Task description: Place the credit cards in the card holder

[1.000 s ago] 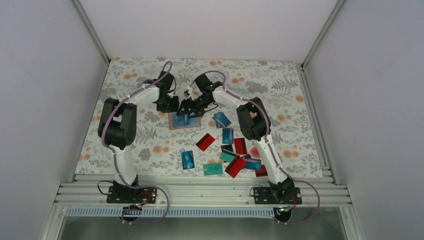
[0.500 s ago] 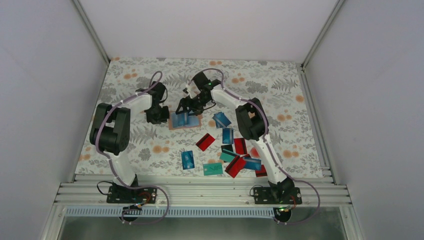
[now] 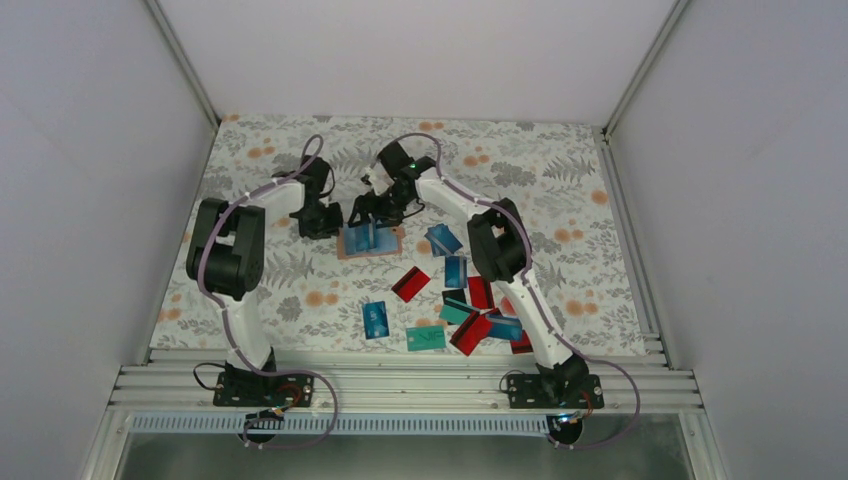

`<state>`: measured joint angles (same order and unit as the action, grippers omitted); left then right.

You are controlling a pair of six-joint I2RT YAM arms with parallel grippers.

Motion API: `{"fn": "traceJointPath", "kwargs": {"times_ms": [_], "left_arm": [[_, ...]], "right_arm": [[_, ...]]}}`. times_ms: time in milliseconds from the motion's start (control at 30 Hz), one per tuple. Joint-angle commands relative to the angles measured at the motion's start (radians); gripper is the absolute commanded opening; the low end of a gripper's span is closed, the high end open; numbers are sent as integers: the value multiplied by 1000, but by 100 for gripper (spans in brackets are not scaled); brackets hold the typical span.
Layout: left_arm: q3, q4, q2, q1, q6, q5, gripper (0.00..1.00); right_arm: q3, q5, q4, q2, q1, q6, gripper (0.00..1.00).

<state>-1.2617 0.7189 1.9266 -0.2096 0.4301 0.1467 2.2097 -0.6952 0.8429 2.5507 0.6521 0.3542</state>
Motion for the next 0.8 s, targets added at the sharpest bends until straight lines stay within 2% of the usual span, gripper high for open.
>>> {"fn": "traceJointPath", "kwargs": {"times_ms": [0,400,767], "left_arm": [[10,-65,55,-1,-19,89,21],[85,-122,32,29,-10,198,21],[157,-87,-30,44,18,160,20]], "right_arm": [[-2,111,49,82,25,-11,78],[-6,85,26,91,72,-9,76],[-20,36,-17,75,76,123,77]]}}
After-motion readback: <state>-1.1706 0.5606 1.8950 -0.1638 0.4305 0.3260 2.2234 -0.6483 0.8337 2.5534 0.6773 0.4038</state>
